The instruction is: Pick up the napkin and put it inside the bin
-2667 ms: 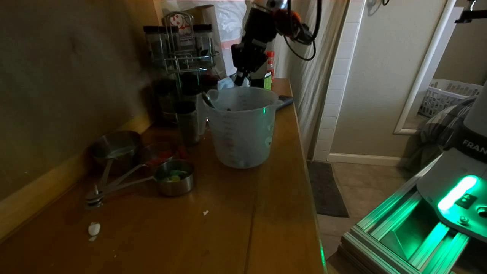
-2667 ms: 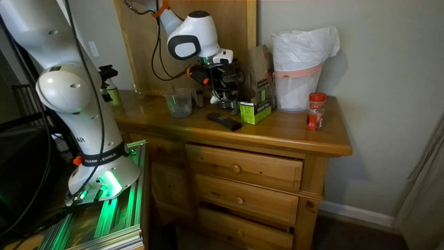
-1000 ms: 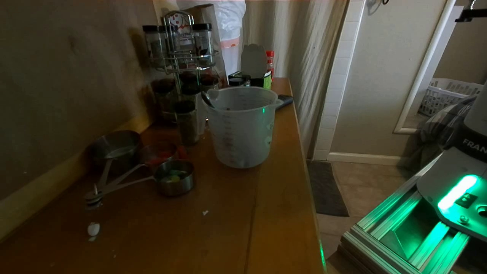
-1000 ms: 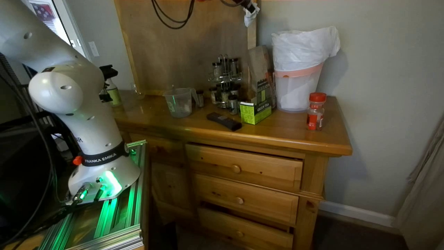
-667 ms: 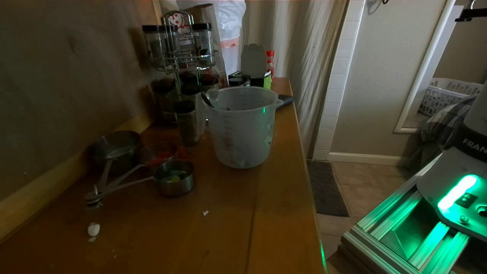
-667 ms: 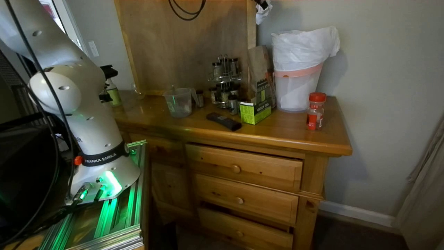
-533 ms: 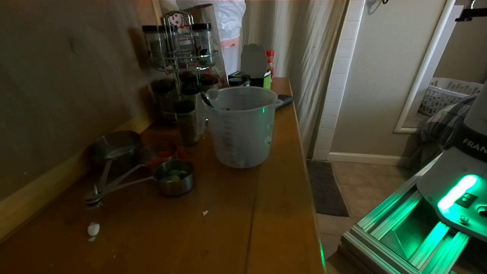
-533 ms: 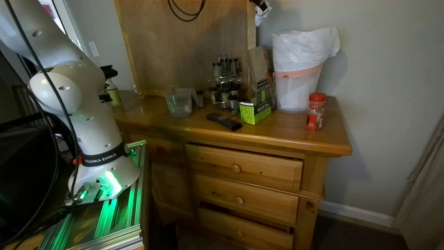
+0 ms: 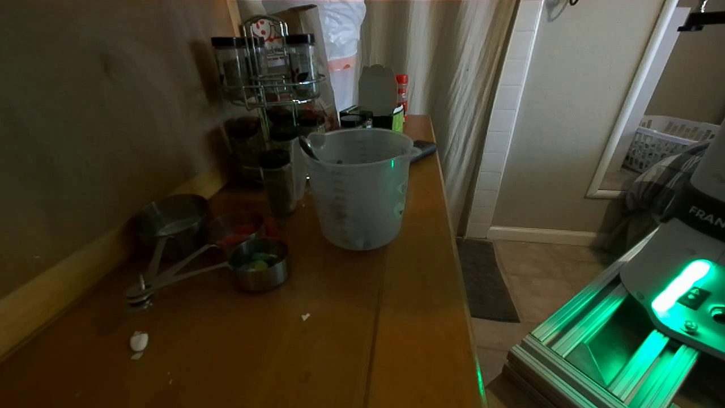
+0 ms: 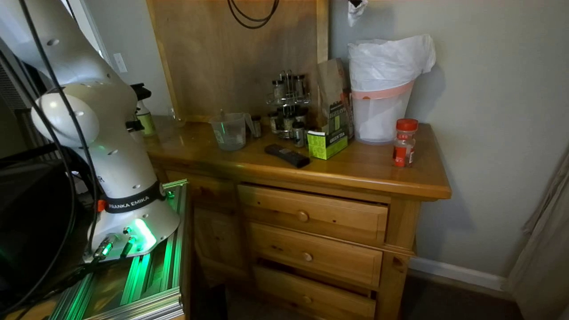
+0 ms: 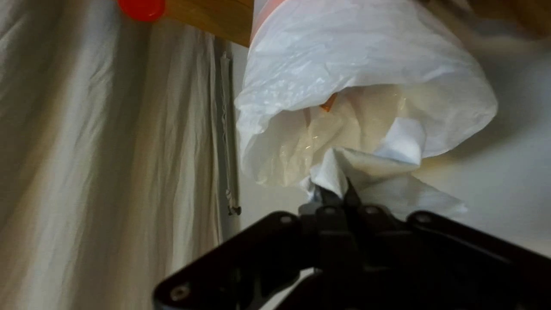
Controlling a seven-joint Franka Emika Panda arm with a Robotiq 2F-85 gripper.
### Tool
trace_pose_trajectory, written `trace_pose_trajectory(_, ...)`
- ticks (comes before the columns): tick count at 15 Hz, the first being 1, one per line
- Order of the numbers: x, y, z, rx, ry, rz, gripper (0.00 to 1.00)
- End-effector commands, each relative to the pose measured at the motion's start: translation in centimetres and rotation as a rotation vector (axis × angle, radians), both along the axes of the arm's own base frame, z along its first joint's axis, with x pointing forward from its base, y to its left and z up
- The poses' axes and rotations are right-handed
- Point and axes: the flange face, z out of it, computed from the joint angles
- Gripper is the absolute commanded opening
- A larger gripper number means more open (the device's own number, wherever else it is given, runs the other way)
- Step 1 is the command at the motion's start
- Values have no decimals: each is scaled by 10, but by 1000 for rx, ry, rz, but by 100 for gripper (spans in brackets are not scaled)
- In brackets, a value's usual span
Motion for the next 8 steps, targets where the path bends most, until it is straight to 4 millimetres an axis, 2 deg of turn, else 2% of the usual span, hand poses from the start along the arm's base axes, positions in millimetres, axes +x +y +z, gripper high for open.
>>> trace_pose_trajectory(1,51,8,11,-41,10,-129,1)
trace_pose_trajectory(5,85,44,11,-45,107,-134,1)
trace_pose_trajectory(8,104,63,9,-59,147,-137,1)
